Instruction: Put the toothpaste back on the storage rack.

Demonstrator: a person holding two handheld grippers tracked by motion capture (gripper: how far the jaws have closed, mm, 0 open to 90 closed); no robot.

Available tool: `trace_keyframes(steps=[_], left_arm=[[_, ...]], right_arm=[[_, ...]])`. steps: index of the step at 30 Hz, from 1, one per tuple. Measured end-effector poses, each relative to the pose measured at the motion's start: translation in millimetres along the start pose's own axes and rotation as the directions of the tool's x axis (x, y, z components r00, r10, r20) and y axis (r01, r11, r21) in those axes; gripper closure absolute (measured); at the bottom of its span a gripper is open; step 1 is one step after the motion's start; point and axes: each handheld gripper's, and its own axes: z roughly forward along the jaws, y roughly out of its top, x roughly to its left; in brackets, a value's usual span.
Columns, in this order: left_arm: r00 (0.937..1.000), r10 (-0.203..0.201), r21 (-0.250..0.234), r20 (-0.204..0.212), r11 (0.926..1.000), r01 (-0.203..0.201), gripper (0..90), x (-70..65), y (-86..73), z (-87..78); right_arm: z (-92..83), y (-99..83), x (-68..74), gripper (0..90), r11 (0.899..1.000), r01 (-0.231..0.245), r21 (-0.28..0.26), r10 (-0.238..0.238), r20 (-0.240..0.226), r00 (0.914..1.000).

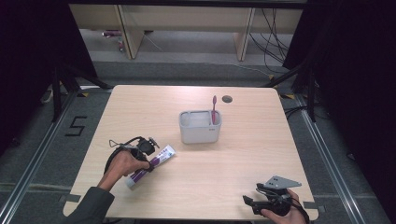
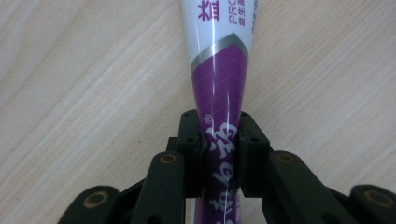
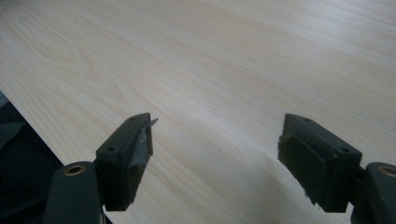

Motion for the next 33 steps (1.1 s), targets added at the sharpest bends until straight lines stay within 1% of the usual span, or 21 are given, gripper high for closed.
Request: trace_keyframes(steps=[2,4,8,9,10,11,12,15,16,17,18,19,21,23,24,25,26,27,28,30,33], left_arm=[[0.9999,-0.008,-0.036,0.01,0.9993,0.008,75.1,3.1,-2.2,-1.0],[0.9998,-0.009,-0.037,0.017,0.9993,0.01,75.1,4.2,-2.5,-2.4],[0.9991,-0.03,-0.093,0.029,0.9952,0.032,75.2,8.0,-4.9,-7.2],[0.9991,-0.032,-0.112,0.03,0.9931,0.035,75.2,9.3,-5.0,-8.4],[0.998,-0.05,-0.145,0.039,0.9878,0.056,75.2,10.8,-5.6,-10.9],[0.998,-0.05,-0.145,0.039,0.9878,0.056,75.2,10.8,-5.6,-10.9],[0.9976,-0.055,-0.169,0.041,0.9837,0.061,75.2,12.6,-6.3,-13.5],[0.9966,-0.063,-0.182,0.054,0.9807,0.072,75.2,13.8,-7.0,-15.4],[0.9968,-0.066,-0.195,0.045,0.9781,0.074,75.2,13.7,-7.5,-15.9],[0.9973,-0.059,-0.193,0.044,0.979,0.066,75.2,15.2,-7.5,-17.5],[0.9973,-0.063,-0.218,0.038,0.9733,0.07,75.2,17.4,-8.1,-19.9],[0.9973,-0.063,-0.218,0.038,0.9733,0.07,75.2,17.4,-8.1,-19.9],[0.9968,-0.071,-0.246,0.035,0.9662,0.078,75.3,19.4,-8.3,-22.3],[0.997,-0.071,-0.256,0.03,0.9637,0.077,75.3,20.5,-8.2,-24.3],[0.9965,-0.079,-0.285,0.027,0.9549,0.083,75.3,21.2,-8.4,-26.4],[0.9965,-0.079,-0.285,0.027,0.9549,0.083,75.4,21.2,-8.4,-26.4],[0.9954,-0.09,-0.309,0.035,0.946,0.096,75.4,21.6,-8.4,-26.9],[0.9953,-0.09,-0.319,0.036,0.9428,0.096,75.3,22.5,-8.5,-28.8],[0.9946,-0.096,-0.345,0.039,0.9328,0.104,75.4,22.6,-8.0,-31.2],[0.9952,-0.089,-0.348,0.04,0.9325,0.098,75.3,22.9,-7.6,-32.6],[0.994,-0.098,-0.401,0.047,0.9095,0.109,75.4,23.0,-5.8,-38.4]], right_arm=[[0.1,-0.2,0.1,26.2,1.0,-0.01,0.001,0.01,-0.002,0.9999],[0.6,-0.5,1.2,26.2,1.0,-0.03,0.003,0.03,-0.013,0.9995],[0.8,-0.8,1.0,26.2,0.999,-0.035,0.001,0.035,-0.006,0.9994],[0.8,-0.8,1.0,26.2,0.999,-0.035,0.001,0.035,-0.006,0.9994],[1.1,-0.8,0.5,26.2,1.0,-0.029,-0.003,0.029,-0.007,0.9995],[1.1,-0.8,0.5,26.2,1.0,-0.029,-0.003,0.029,-0.007,0.9995],[1.1,-0.7,0.2,26.2,1.0,-0.025,-0.005,0.025,-0.006,0.9997],[0.6,-0.6,0.0,26.2,1.0,-0.022,-0.001,0.022,0.0,0.9998],[0.6,-0.6,-0.1,26.2,1.0,-0.022,0.0,0.022,0.0,0.9998],[0.4,-0.7,0.4,26.4,0.999,-0.032,0.003,0.032,-0.003,0.9995],[0.2,-0.7,0.4,26.6,0.999,-0.037,0.008,0.037,-0.006,0.9993],[0.2,-0.7,0.4,26.6,0.999,-0.037,0.008,0.037,-0.006,0.9993],[0.2,-0.7,0.2,26.6,0.999,-0.036,0.006,0.036,-0.005,0.9993],[0.3,-0.7,0.3,26.6,0.999,-0.038,0.007,0.038,-0.006,0.9993],[0.5,-0.8,-0.2,26.6,1.0,-0.029,0.003,0.029,-0.004,0.9996],[0.5,-0.8,-0.2,26.6,1.0,-0.029,0.003,0.029,-0.004,0.9996],[0.4,-0.8,0.2,26.6,0.999,-0.033,0.004,0.033,-0.003,0.9995],[0.5,-0.8,0.2,26.6,0.999,-0.033,0.004,0.033,-0.003,0.9995],[0.7,-0.7,-0.7,26.6,1.0,-0.021,-0.001,0.021,-0.002,0.9998],[0.4,-0.5,-1.2,26.6,1.0,-0.012,-0.001,0.012,0.003,0.9999],[0.8,-0.6,-0.6,26.6,1.0,-0.021,-0.001,0.021,-0.002,0.9998]])
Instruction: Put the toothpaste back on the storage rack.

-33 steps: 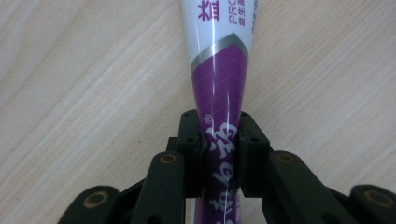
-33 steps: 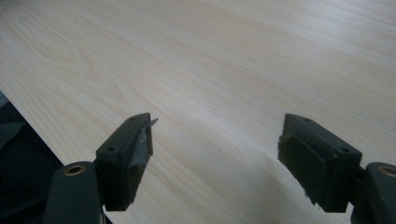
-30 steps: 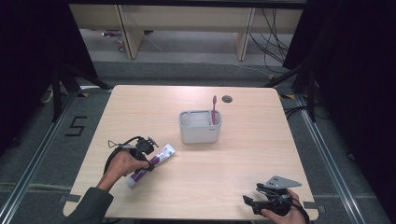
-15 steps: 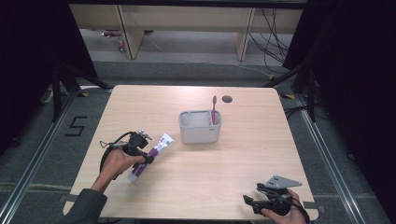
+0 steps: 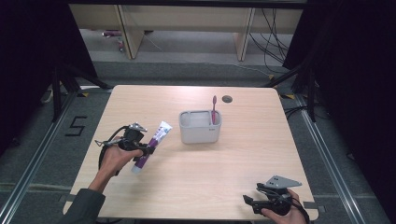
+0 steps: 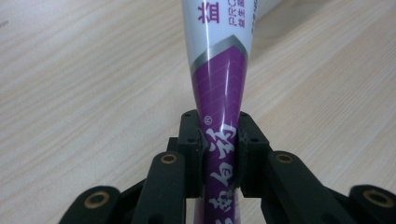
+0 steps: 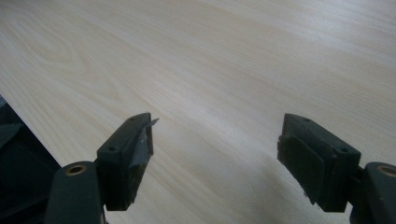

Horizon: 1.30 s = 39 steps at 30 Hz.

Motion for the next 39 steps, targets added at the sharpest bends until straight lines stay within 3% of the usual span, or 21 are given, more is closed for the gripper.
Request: trace_keyframes(steps=[5,8,9,17,19,24,25,26,30,37,39], left_arm=[[0.9999,-0.001,-0.025,-0.013,0.9997,0.001,75.4,0.2,6.1,-5.2],[0.9997,-0.009,-0.07,-0.021,0.9975,0.008,75.4,0.3,11.2,-9.8],[0.9992,-0.023,-0.115,-0.032,0.9932,0.019,75.4,-1.1,14.4,-12.1],[0.9984,-0.01,-0.159,-0.056,0.9873,0.001,75.4,-4.7,28.4,-20.5],[0.9986,-0.02,-0.198,-0.05,0.9802,0.01,75.4,-6.5,32.5,-23.3],[0.9976,-0.021,-0.224,-0.065,0.9745,0.006,75.4,-7.9,37.2,-26.2],[0.997,-0.038,-0.25,-0.068,0.9679,0.02,75.5,-8.5,39.6,-27.4],[0.9967,-0.047,-0.265,-0.066,0.9639,0.028,75.5,-9.1,41.1,-27.9],[0.9967,-0.046,-0.283,-0.066,0.9587,0.026,75.5,-10.5,46.3,-31.1],[0.9971,-0.055,-0.331,-0.052,0.943,0.035,75.5,-17.1,64.2,-33.2],[0.9975,-0.049,-0.332,-0.052,0.9428,0.029,75.5,-17.9,66.4,-32.6]], right_arm=[[-0.1,0.0,-0.7,26.6,1.0,0.001,0.003,-0.001,0.0,1.0],[-0.1,-0.1,-0.8,26.6,1.0,-0.002,0.001,0.002,0.002,1.0],[-0.2,-0.1,-0.5,26.6,1.0,-0.007,0.005,0.007,0.001,1.0],[0.3,-0.1,-0.7,26.6,1.0,0.0,0.002,0.0,0.001,1.0],[0.9,0.0,-2.0,26.6,1.0,0.008,-0.002,-0.008,-0.009,0.9999],[0.7,0.0,-2.3,26.6,1.0,0.014,0.003,-0.014,-0.002,0.9999],[0.5,-0.3,-0.5,26.6,1.0,-0.017,0.012,0.017,-0.007,0.9998],[0.6,-0.3,-0.6,26.6,1.0,-0.017,0.013,0.017,-0.005,0.9998],[0.8,-0.3,-1.4,26.6,1.0,-0.012,0.01,0.012,-0.005,0.9999],[2.1,0.1,-3.3,26.6,1.0,0.011,0.002,-0.011,-0.013,0.9999],[2.1,0.2,-3.2,26.6,1.0,0.011,0.002,-0.011,-0.014,0.9998]])
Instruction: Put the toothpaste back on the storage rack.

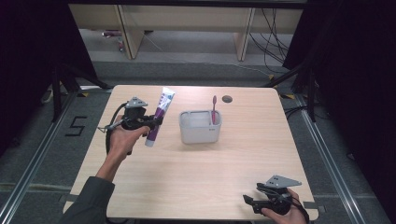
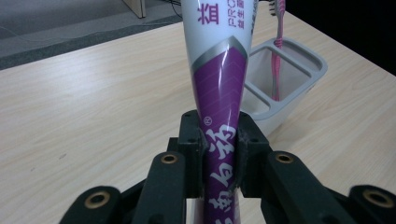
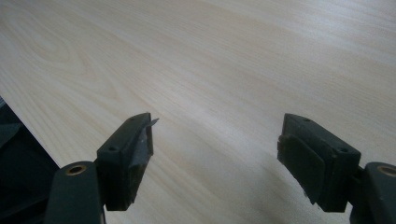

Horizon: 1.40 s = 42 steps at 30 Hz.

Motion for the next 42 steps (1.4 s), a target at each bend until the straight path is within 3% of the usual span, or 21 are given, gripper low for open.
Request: trace_keyframes(steps=[7,14,19,20,21,22,23,24,29,33,38,39,42], left_arm=[[1.0,-0.005,-0.026,0.008,0.9997,0.005,75.5,-11.7,14.5,9.6],[0.9997,0.021,-0.032,0.014,0.9993,-0.021,75.5,-25.2,28.8,20.4],[0.9993,0.013,-0.057,0.036,0.9983,-0.011,75.5,-34.2,38.5,30.2],[0.9994,0.014,-0.059,0.03,0.9982,-0.012,75.5,-36.7,40.7,32.8],[0.9993,0.026,-0.051,0.029,0.9984,-0.024,75.5,-36.9,42.0,33.6],[0.9995,0.013,-0.063,0.027,0.998,-0.012,75.5,-39.1,43.3,36.3],[0.9994,0.019,-0.058,0.028,0.9982,-0.017,75.4,-40.1,45.1,38.1],[0.9996,0.008,-0.068,0.028,0.9976,-0.006,75.5,-41.9,46.1,39.9],[0.9995,0.014,-0.075,0.029,0.9971,-0.012,75.5,-47.1,51.9,47.5],[0.9993,-0.002,-0.085,0.037,0.9963,0.005,75.5,-49.0,55.4,51.5],[0.9993,0.008,-0.092,0.036,0.9958,-0.005,75.5,-50.7,58.6,53.6],[0.9993,-0.006,-0.107,0.037,0.9943,0.01,75.5,-51.6,59.6,55.0],[0.9994,-0.003,-0.106,0.034,0.9943,0.006,75.5,-52.9,61.2,55.4]], right_arm=[[-0.1,0.1,-0.6,26.6,1.0,-0.001,-0.008,0.001,-0.006,1.0],[-1.5,-0.1,0.4,26.6,1.0,-0.007,-0.004,0.007,0.009,0.9999],[-1.7,0.5,0.8,26.6,1.0,0.004,-0.006,-0.004,0.01,0.9999],[-2.0,0.5,3.0,26.6,1.0,-0.021,0.001,0.021,-0.004,0.9998],[-1.7,0.5,1.5,26.6,1.0,0.004,-0.006,-0.004,-0.002,1.0],[-1.7,0.5,1.5,26.6,1.0,0.004,-0.006,-0.004,-0.002,1.0],[-1.8,0.2,3.2,26.6,1.0,-0.026,0.002,0.026,-0.01,0.9996],[-1.8,0.3,0.8,26.6,1.0,0.004,-0.007,-0.004,0.007,1.0],[-0.7,-0.6,2.2,26.6,0.999,-0.03,-0.026,0.03,-0.012,0.9995],[-3.2,-0.4,1.5,26.6,1.0,-0.021,-0.007,0.021,-0.001,0.9998],[-3.3,-0.7,0.2,26.6,1.0,-0.011,-0.01,0.011,-0.002,0.9999],[-3.9,-0.6,0.3,26.6,1.0,-0.005,-0.009,0.005,0.007,1.0],[-2.8,-0.6,0.1,26.6,1.0,-0.005,-0.01,0.005,-0.008,1.0]])
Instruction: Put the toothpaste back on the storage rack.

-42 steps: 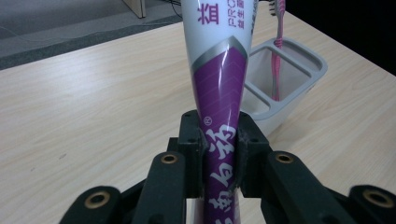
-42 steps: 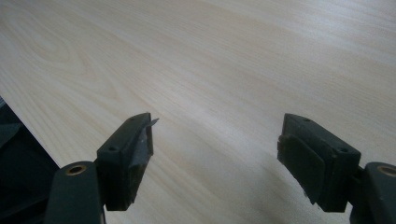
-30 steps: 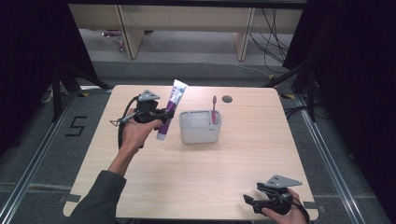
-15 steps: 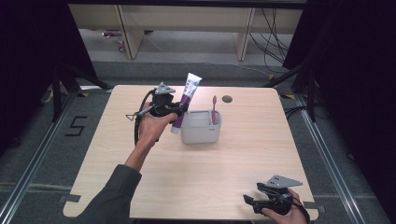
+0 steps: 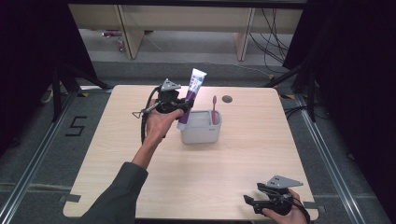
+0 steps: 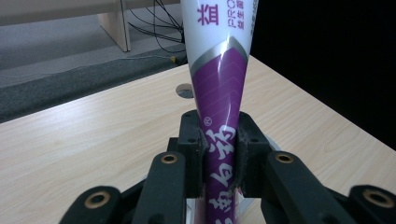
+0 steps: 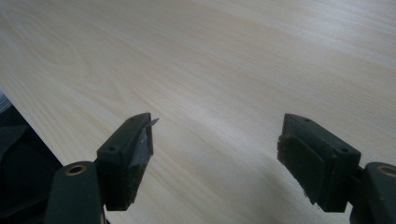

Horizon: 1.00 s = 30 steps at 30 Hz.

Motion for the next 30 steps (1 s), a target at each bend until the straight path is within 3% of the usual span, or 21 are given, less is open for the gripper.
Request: trace_keyframes(steps=[13,17,30], left_arm=[[1.0,0.007,-0.014,-0.005,0.9999,-0.007,75.5,-5.7,6.0,12.7],[0.9999,-0.016,-0.03,-0.004,0.9994,0.016,75.5,-6.5,6.9,17.8],[0.9993,-0.031,-0.045,-0.02,0.9985,0.03,75.4,-9.1,7.4,33.8]], right_arm=[[-0.8,0.1,0.4,26.6,1.0,0.001,0.0,-0.001,0.007,1.0],[-1.1,0.1,0.5,26.6,1.0,0.002,-0.001,-0.002,0.006,1.0],[-1.1,0.0,0.8,26.6,1.0,0.005,0.0,-0.005,0.004,1.0]])
